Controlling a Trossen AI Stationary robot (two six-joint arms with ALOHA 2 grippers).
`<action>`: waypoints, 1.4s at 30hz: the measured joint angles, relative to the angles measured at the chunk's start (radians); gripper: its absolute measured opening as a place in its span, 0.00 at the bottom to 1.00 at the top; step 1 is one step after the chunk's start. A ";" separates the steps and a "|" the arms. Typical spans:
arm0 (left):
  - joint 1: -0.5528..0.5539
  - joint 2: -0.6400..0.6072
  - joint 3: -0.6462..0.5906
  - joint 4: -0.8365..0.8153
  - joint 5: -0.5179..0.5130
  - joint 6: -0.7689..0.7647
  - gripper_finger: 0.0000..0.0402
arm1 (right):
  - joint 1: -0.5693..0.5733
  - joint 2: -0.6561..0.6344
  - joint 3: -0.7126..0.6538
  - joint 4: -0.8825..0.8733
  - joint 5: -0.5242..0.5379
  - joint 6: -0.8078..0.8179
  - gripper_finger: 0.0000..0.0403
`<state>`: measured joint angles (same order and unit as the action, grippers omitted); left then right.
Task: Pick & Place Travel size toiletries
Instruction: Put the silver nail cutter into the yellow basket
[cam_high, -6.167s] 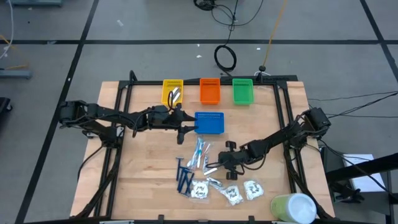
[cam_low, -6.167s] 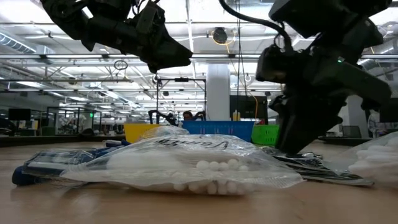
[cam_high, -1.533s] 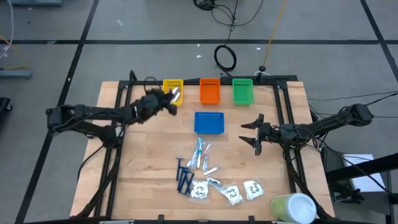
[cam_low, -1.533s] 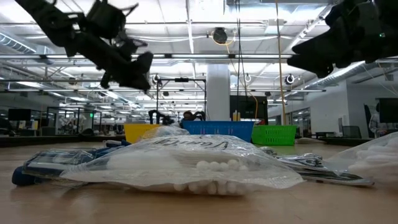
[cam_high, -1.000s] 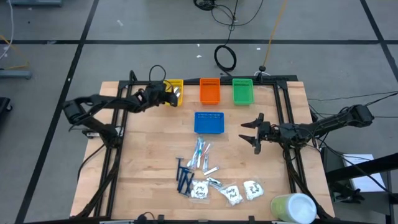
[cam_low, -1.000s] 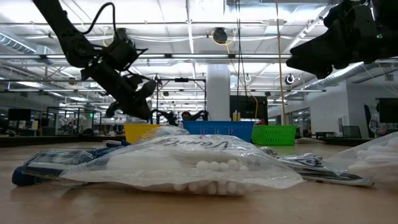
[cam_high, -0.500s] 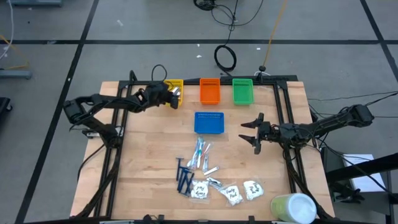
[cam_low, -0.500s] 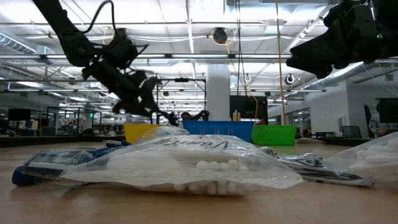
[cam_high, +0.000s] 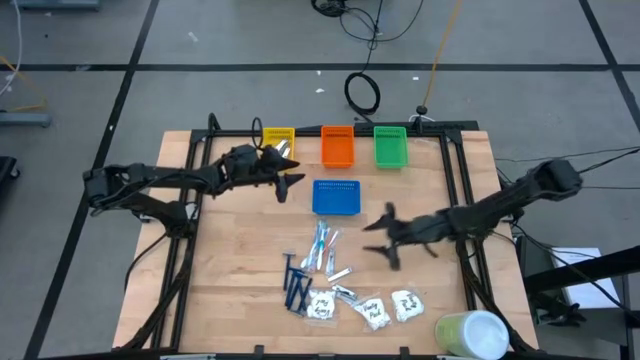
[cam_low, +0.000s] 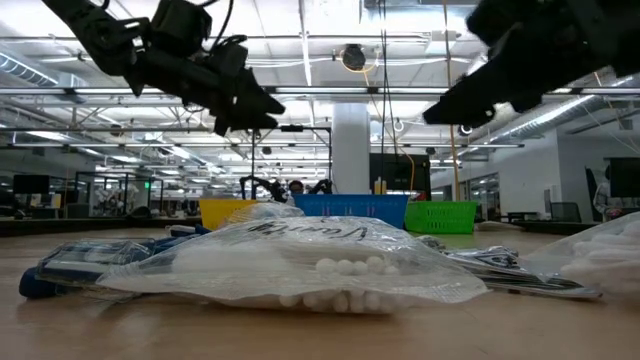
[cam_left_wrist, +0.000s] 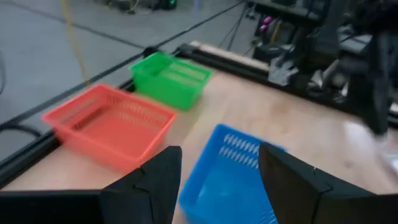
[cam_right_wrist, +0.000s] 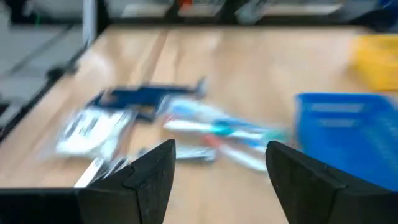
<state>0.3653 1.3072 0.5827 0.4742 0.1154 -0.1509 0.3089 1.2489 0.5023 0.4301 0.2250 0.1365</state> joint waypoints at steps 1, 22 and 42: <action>-0.007 0.001 0.000 0.008 0.000 0.001 0.53 | 0.000 0.059 0.045 -0.031 -0.026 -0.009 0.59; -0.038 0.001 0.000 0.020 -0.012 -0.046 0.53 | 0.037 0.552 0.230 -0.005 -0.197 0.016 0.57; -0.069 0.001 0.000 0.016 -0.012 -0.035 0.53 | 0.024 0.454 0.225 -0.137 -0.196 -0.064 0.10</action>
<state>0.2966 1.3087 0.5827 0.4900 0.1033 -0.1856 0.3332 1.7027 0.7273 0.2931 0.0288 0.0721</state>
